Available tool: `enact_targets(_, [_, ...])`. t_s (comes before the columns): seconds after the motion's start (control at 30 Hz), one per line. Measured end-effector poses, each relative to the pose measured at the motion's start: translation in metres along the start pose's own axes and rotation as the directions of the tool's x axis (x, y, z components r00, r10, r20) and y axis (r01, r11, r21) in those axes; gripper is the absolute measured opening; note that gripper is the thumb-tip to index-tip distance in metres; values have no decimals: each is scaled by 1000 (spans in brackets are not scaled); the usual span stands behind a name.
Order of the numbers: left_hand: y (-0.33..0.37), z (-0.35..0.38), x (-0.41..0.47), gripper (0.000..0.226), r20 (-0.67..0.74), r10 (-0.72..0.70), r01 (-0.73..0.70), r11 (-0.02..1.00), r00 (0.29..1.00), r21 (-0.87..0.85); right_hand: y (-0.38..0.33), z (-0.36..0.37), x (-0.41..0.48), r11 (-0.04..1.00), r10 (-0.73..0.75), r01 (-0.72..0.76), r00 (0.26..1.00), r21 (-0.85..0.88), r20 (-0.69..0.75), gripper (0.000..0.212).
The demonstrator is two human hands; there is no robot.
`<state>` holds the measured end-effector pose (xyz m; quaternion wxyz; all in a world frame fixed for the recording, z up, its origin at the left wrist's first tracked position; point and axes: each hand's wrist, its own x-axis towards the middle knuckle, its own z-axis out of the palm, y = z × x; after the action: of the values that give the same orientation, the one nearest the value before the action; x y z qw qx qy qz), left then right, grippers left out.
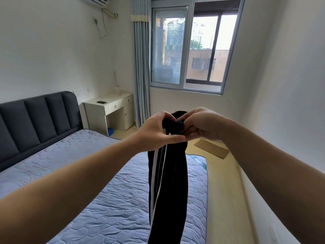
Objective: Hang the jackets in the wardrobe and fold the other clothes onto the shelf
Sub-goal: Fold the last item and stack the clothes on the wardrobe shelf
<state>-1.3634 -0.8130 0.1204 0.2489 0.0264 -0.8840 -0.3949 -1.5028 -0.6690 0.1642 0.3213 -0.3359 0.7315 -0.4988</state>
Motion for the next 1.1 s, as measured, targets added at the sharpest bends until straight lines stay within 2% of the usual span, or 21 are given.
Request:
enact_targets(0.07, [0,0,0,35,-52,-26,25,1000,998,-14,0,0,-3,999,14,-12,999,-46,47,28])
enact_targets(0.13, [0,-5,2,24,-65,-46,46,999,997,2,1,-5,-7,971,40,-22,997,-238,70,27])
enact_targets(0.17, [-1,-8,1,24,-45,-59,60,998,997,3,2,-7,-10,913,37,-11,998,-409,56,26])
enact_targets(0.23, [-5,-14,1,26,12,-92,93,995,996,-35,3,-11,-15,705,-15,31,999,-708,28,30])
enact_targets(0.3, [-10,-18,2,30,53,-101,103,994,993,-44,3,-10,-18,534,-122,114,991,-838,57,37])
enact_targets(0.33, [-13,-21,4,32,59,-102,104,994,993,-30,2,-8,-19,501,-176,147,982,-853,65,37])
enact_targets(0.4, [-19,-29,11,31,49,-105,105,994,993,3,0,-2,-21,553,-264,197,963,-810,54,35])
enact_targets(0.47, [-23,-39,17,31,43,-107,108,994,993,-5,-2,7,-21,683,-319,245,948,-688,21,31])
enact_targets(0.57, [-26,-50,23,33,29,-79,79,997,996,-18,-1,18,-21,789,-362,268,930,-553,-66,43])
enact_targets(0.7, [-30,-54,29,38,15,-83,82,996,996,47,0,26,-20,950,-249,201,949,-238,-191,68])
enact_targets(0.77, [-32,-53,31,41,99,-119,122,992,988,-32,1,31,-19,959,-234,188,947,-210,-219,70])
enact_targets(0.87, [-37,-54,31,50,303,-141,191,971,942,-142,7,34,-19,965,-217,171,945,-197,-246,71])
enact_targets(0.97, [-47,-52,35,35,404,-76,143,980,911,-137,22,32,-20,979,-188,159,947,-127,-262,71])
enact_targets(1.03, [-50,-46,40,26,428,-48,155,964,902,-218,37,26,-19,986,-168,166,960,-28,-222,73])
enact_targets(1.1, [-53,-39,47,30,442,-31,181,936,897,-303,54,15,-20,990,-118,124,989,60,-93,67])
